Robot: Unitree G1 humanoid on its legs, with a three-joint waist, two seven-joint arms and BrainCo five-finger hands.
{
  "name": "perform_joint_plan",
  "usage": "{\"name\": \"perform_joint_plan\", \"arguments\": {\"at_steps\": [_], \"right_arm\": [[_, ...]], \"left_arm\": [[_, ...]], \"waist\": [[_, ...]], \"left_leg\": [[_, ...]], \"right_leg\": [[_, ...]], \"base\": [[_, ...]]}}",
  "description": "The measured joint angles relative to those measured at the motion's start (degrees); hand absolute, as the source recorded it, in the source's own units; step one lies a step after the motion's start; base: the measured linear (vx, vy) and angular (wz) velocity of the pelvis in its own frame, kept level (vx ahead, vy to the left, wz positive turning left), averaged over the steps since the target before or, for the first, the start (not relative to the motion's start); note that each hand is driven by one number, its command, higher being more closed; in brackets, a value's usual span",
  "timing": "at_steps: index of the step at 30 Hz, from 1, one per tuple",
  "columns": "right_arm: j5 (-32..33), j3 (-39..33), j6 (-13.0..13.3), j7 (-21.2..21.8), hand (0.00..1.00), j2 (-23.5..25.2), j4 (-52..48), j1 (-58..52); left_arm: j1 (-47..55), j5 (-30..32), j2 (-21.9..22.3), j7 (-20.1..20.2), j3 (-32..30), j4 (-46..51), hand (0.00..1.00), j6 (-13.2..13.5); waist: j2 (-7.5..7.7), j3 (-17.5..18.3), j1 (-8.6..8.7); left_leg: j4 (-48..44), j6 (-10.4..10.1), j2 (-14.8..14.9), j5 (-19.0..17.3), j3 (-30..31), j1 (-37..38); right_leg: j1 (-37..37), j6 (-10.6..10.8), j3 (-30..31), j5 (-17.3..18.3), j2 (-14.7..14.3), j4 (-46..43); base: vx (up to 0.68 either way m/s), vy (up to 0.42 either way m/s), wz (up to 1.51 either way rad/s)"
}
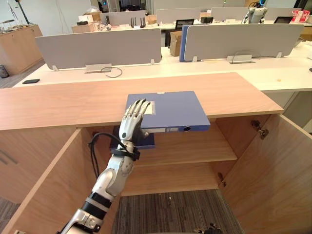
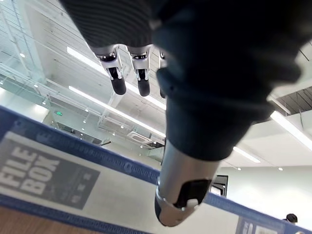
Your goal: Walk over to the cabinet, pick up the folder, carry it to the office cabinet, place the folder inside the office cabinet, then close the office cabinet door
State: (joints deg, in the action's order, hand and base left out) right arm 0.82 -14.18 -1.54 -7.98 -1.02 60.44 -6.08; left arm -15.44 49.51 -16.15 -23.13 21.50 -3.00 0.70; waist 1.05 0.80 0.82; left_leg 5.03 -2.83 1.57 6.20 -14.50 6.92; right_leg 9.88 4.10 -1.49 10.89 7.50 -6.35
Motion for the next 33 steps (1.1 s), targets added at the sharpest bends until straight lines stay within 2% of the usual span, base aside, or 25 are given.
{"name": "perform_joint_plan", "arguments": {"at_steps": [7, 15, 21, 33], "right_arm": [[0.0, -0.24, 0.0, 0.0, 0.0, -0.17, 0.05, 0.28], [0.01, -0.28, 0.01, 0.0, 0.0, -0.51, 0.12, 0.94], [0.0, -0.28, 0.01, 0.0, 0.0, -0.62, 0.22, 0.97], [0.23, -0.33, 0.31, -0.01, 0.0, -0.81, 1.09, 1.47]], "left_arm": [[-1.56, 1.02, -0.73, 1.11, 1.76, -2.53, 0.0, 0.28], [-6.45, 6.36, -4.82, 1.16, 4.35, -7.54, 0.0, 0.11], [-8.43, 9.51, -5.89, 1.67, 6.84, -11.47, 0.0, -0.4], [-13.52, 10.67, -6.34, 2.32, 7.05, -20.72, 0.0, -1.38]], "waist": [[0.16, -0.78, 0.74], [0.3, -1.61, 1.42], [0.35, -1.65, 1.66], [0.55, -1.96, 2.58]], "left_leg": [[0.03, -0.1, 0.07, -0.07, 1.28, 0.4], [0.23, -0.24, 0.11, -0.21, 1.22, 0.61], [0.2, -0.38, 0.13, -0.33, 1.17, 0.6], [0.23, -0.44, 0.24, -0.43, 1.02, 1.12]], "right_leg": [[1.3, -0.3, -1.01, -0.11, -0.12, 1.0], [1.5, -0.39, -0.97, -0.18, -0.14, 1.07], [1.56, -0.41, -0.94, -0.2, -0.15, 1.15], [2.13, -0.51, -0.88, -0.27, -0.24, 1.42]], "base": [[-0.01, -0.013, 0.05], [-0.01, 0.0, 0.0], [0.0, 0.0, 0.0], [-0.01, 0.0, 0.0]]}}
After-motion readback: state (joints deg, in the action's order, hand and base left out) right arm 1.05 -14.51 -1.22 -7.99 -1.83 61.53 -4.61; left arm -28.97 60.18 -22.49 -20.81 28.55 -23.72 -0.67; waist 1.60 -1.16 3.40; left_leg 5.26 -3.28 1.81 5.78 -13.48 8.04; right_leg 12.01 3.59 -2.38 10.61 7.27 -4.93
